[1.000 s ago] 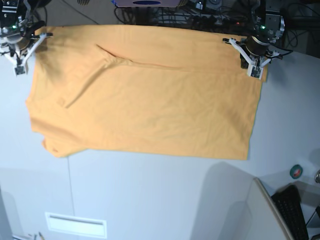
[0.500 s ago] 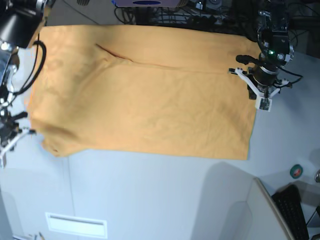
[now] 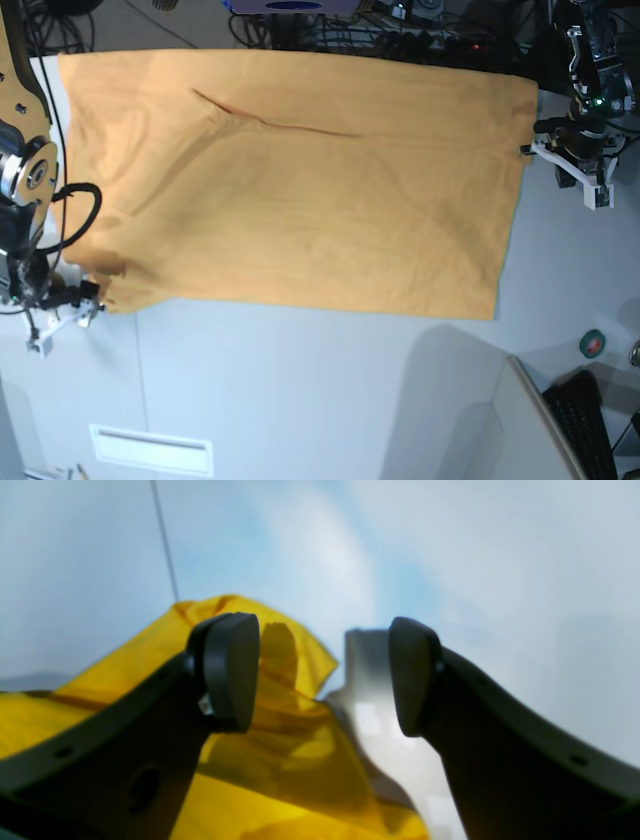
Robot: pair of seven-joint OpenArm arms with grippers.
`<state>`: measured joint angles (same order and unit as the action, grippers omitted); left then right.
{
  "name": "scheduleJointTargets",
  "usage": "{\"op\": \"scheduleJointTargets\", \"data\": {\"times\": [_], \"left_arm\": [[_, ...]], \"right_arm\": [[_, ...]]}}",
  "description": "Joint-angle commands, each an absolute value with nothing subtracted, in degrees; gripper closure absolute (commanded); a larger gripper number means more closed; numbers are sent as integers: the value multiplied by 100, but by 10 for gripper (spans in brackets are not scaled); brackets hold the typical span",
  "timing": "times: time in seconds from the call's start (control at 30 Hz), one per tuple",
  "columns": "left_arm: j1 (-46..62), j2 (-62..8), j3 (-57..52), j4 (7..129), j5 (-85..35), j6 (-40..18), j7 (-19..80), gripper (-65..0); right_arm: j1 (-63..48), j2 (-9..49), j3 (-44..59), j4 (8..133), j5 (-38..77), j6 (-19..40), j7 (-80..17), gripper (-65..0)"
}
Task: Layout the t-shirt on the table in an organized manner, then fold the t-shirt properly
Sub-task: 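Grasp the hem corner of the shirt with the right gripper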
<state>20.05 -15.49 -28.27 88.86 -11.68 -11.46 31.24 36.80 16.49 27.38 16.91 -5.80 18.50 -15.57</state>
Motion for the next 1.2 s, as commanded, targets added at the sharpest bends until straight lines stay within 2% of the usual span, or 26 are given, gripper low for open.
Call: {"op": "scheduleJointTargets", "data": {"times": [0.0,0.37,0.43,0.5,0.6,0.63,0.8,0.97,1.17], "left_arm": [[2000,-1648,-2844,8945,-1288,-1147,3029,0],[1965,-1684,-2844,8901,-1323,-1147,3020,0],[1956,-1684,-2844,8901,-1305,-1147,3020,0],[1965,-1684,-2844,8901,-1305,-1147,3020,0],[1982,-1684,-2844,8901,-1297,-1147,3020,0],[1982,-1684,-2844,8901,-1297,-1147,3020,0],[1991,-1684,-2844,8901,-1297,-1147,3029,0],[1991,-1684,-2844,8901,-1297,-1147,3029,0],[1947,-1684,-2844,8901,-1297,-1147,3029,0]], "right_arm": [[3855,1754,2730,1710,-549,1727,-1358,-390],[3582,1648,2730,1648,-549,1596,-1033,-380],[3565,1604,2730,1648,-549,1596,-980,-318],[3556,1587,2730,1648,-549,1596,-980,-216],[3556,1473,2730,1684,-549,1596,-971,-12],[3556,1473,2730,1692,-549,1596,-971,0],[3574,1473,2730,1710,-549,1596,-593,0],[3547,1464,2721,2229,-558,1596,-576,0],[3574,1490,2712,2299,-558,1613,-558,0]]}}
